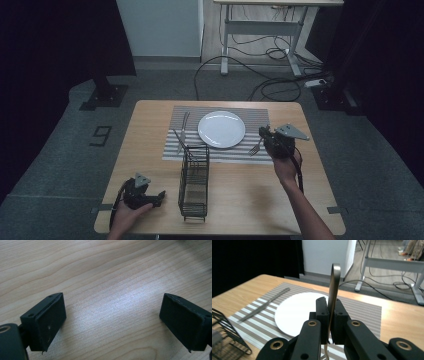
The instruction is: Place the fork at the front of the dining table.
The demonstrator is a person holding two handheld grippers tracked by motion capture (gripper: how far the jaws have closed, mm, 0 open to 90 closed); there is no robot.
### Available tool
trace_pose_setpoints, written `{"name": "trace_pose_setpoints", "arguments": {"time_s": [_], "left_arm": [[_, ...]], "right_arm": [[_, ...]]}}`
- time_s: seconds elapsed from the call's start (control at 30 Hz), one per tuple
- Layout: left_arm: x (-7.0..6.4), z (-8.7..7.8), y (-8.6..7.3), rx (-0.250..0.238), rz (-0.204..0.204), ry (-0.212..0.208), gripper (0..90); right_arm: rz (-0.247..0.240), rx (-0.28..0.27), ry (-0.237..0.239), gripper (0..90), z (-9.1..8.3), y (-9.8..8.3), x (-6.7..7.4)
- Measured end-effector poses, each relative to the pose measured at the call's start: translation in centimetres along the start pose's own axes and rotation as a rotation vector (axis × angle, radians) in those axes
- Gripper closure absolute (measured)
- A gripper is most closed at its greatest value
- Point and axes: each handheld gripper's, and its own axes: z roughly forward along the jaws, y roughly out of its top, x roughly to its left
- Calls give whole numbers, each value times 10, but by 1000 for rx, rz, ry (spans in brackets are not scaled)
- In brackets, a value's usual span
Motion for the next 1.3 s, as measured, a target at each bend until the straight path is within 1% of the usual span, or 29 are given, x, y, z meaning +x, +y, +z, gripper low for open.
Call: {"name": "trace_pose_setpoints", "arguments": {"time_s": [0.07,0.13,0.23,0.4,0.47,0.53,0.57,0.6,0.7,0.83,1.13,1.3], "left_arm": [[0,0,0,0,0,0,67],[0,0,0,1,1,0,67],[0,0,0,0,1,1,67],[0,0,0,0,-1,0,67],[0,0,0,0,-1,0,67],[0,0,0,0,-1,0,68],[0,0,0,0,-1,0,67],[0,0,0,0,-1,0,67],[0,0,0,0,-1,0,67],[0,0,0,0,-1,0,67],[0,0,0,0,-1,0,68],[0,0,0,0,-1,0,68]], "right_arm": [[3,6,-6,859,2,-3,-2],[12,26,-16,859,6,-10,-6],[17,33,-22,859,8,-13,-9],[28,57,-46,859,16,-21,-15],[27,62,-50,858,17,-22,-16],[11,73,-67,858,22,-25,-16],[11,73,-67,858,22,-25,-16],[0,81,-74,859,25,-26,-15],[-2,75,-77,858,27,-26,-14],[-18,71,-79,858,30,-26,-11],[-28,69,-83,857,36,-25,-8],[-22,66,-85,857,38,-25,-9]]}}
